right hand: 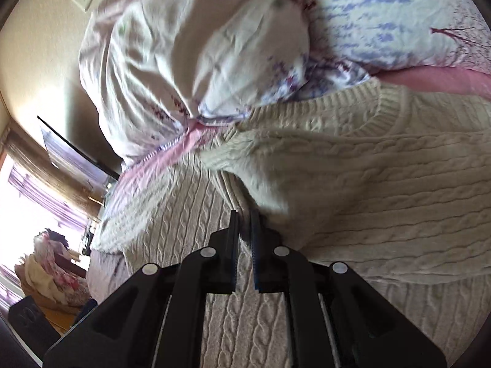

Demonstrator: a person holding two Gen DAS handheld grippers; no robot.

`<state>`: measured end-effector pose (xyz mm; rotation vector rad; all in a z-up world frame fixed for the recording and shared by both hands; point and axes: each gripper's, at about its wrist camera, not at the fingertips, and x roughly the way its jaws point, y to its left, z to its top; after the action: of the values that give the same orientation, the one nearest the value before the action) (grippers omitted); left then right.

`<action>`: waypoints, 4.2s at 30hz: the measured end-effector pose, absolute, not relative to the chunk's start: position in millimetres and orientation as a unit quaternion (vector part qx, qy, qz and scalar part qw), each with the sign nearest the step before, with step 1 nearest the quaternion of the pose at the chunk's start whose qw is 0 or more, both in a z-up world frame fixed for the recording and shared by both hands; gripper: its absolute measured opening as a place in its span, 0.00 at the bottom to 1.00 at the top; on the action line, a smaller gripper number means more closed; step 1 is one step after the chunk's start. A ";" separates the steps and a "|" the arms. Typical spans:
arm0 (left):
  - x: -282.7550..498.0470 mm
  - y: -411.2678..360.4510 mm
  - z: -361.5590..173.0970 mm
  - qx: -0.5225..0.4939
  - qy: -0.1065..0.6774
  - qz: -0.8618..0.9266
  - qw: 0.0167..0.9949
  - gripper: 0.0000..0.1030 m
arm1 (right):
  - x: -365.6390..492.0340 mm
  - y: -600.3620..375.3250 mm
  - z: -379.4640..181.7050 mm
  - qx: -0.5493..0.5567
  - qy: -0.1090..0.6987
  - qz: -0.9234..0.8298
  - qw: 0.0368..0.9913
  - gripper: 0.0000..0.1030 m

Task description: Fold small clothes

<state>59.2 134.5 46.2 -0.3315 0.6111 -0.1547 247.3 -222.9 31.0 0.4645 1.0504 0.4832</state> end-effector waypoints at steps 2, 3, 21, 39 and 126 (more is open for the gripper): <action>61.1 147.0 47.7 -0.172 0.297 -0.062 0.937 0.99 | 248.5 -211.8 27.8 0.197 0.499 0.221 0.814 0.06; 61.5 152.5 48.5 -0.177 0.295 -0.056 0.937 0.99 | 249.9 -205.4 26.7 0.184 0.501 0.217 0.817 0.07; 56.7 214.5 52.6 -0.200 0.275 0.017 0.940 0.99 | 219.5 -145.5 41.7 -0.086 0.438 0.215 0.869 0.47; 66.6 259.1 42.9 -0.270 0.282 0.020 0.920 0.99 | 244.9 -150.7 42.0 0.034 0.458 0.224 0.859 0.07; 170.0 359.6 76.4 -0.453 0.277 -0.011 0.847 0.07 | 238.1 -146.0 55.8 0.099 0.493 0.262 0.824 0.63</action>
<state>170.0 359.6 76.4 -0.9556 0.5850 -0.0240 238.1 -146.0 55.8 0.2098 1.0480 0.5568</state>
